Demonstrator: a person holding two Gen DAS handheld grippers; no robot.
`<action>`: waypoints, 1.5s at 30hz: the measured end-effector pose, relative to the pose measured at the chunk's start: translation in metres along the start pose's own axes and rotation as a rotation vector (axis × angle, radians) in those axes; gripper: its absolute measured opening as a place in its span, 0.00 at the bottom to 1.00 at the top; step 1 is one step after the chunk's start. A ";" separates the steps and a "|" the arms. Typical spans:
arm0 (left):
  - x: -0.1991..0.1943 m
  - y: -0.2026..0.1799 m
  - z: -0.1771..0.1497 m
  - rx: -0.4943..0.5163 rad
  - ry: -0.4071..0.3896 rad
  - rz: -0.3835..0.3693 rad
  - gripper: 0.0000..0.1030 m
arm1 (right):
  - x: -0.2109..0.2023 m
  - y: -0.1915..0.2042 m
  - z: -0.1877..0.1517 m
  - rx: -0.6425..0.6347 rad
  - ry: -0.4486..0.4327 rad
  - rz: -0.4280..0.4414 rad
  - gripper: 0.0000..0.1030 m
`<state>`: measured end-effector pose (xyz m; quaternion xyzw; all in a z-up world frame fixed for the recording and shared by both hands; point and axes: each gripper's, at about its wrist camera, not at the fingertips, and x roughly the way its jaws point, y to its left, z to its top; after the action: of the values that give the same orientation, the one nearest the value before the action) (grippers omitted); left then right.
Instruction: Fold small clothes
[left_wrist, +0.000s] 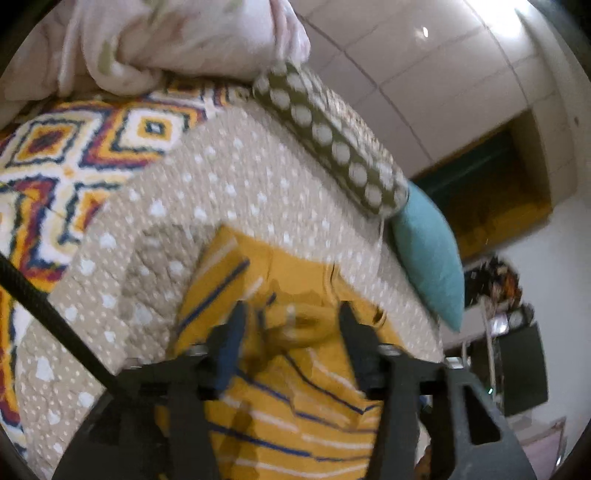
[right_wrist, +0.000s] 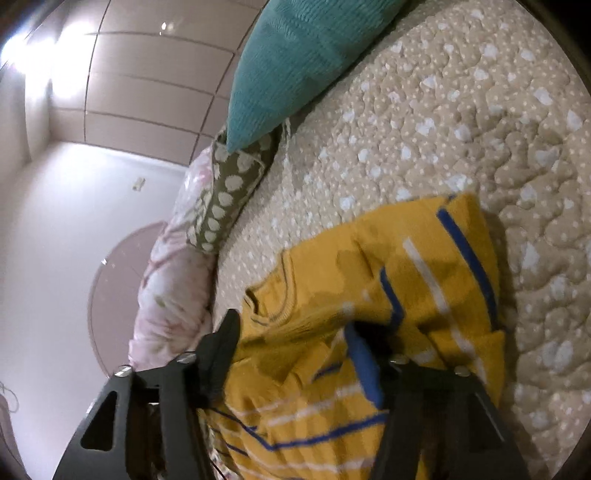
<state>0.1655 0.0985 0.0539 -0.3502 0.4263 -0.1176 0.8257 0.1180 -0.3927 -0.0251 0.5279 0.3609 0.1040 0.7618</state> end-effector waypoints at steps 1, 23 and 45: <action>-0.005 0.003 0.003 -0.025 -0.019 -0.018 0.69 | -0.001 -0.002 0.002 0.026 -0.002 0.028 0.72; -0.034 0.030 -0.103 0.404 -0.129 0.397 0.72 | -0.026 0.065 -0.041 -0.423 0.023 -0.230 0.38; -0.094 0.081 -0.093 0.278 -0.233 0.198 0.72 | 0.183 0.161 -0.165 -0.808 0.365 -0.385 0.33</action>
<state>0.0266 0.1594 0.0206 -0.2003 0.3401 -0.0523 0.9173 0.1768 -0.1059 0.0060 0.0863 0.5105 0.1838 0.8355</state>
